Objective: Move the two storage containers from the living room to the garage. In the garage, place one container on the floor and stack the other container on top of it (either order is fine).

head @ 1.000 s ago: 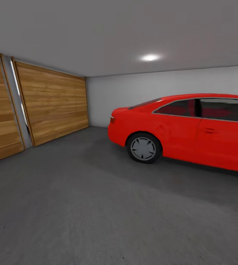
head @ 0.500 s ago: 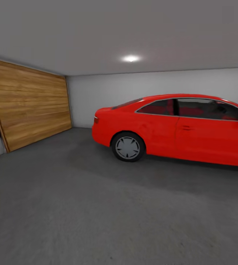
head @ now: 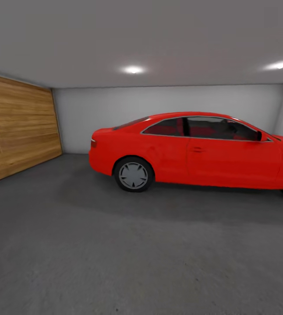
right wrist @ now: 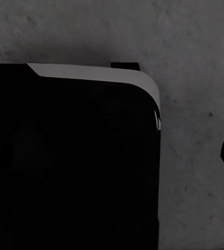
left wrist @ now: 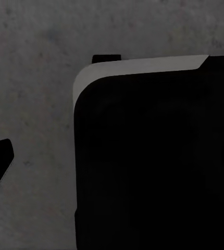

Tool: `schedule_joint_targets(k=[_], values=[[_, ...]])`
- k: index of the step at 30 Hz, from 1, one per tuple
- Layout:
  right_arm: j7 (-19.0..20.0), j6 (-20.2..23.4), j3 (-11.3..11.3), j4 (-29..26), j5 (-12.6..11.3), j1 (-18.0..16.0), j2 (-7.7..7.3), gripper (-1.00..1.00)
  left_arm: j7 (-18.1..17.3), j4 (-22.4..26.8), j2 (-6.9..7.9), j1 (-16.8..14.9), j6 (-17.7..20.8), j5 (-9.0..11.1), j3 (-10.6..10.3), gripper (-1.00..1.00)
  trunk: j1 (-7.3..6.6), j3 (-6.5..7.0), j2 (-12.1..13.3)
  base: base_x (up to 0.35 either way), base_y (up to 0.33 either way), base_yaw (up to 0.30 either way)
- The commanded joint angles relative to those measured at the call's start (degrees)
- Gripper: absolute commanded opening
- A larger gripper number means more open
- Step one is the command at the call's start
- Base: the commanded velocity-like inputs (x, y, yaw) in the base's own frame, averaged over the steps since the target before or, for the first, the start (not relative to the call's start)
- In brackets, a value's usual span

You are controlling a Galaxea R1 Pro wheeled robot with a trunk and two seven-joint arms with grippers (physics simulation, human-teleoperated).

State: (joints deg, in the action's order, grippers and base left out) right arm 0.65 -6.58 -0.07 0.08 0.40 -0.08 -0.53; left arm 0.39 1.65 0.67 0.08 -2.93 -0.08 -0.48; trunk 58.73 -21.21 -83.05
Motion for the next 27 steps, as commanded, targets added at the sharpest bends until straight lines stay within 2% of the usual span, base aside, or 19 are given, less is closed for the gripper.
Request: schedule_joint_targets(k=[1,27], values=[[0.07,-0.19,-0.02,0.01,0.04,-0.01,0.00,1.00,0.04,0.03,0.01,0.01,-0.15,-0.01,-0.05,1.00,0.00,-0.04,-0.03,0.000,0.000,-0.300],[0.06,-0.28,-0.11,0.01,0.03,-0.01,0.09,1.00,0.04,0.04,0.02,0.01,-0.13,-0.01,-0.08,1.00,0.00,-0.04,-0.03,0.000,0.000,-0.300]])
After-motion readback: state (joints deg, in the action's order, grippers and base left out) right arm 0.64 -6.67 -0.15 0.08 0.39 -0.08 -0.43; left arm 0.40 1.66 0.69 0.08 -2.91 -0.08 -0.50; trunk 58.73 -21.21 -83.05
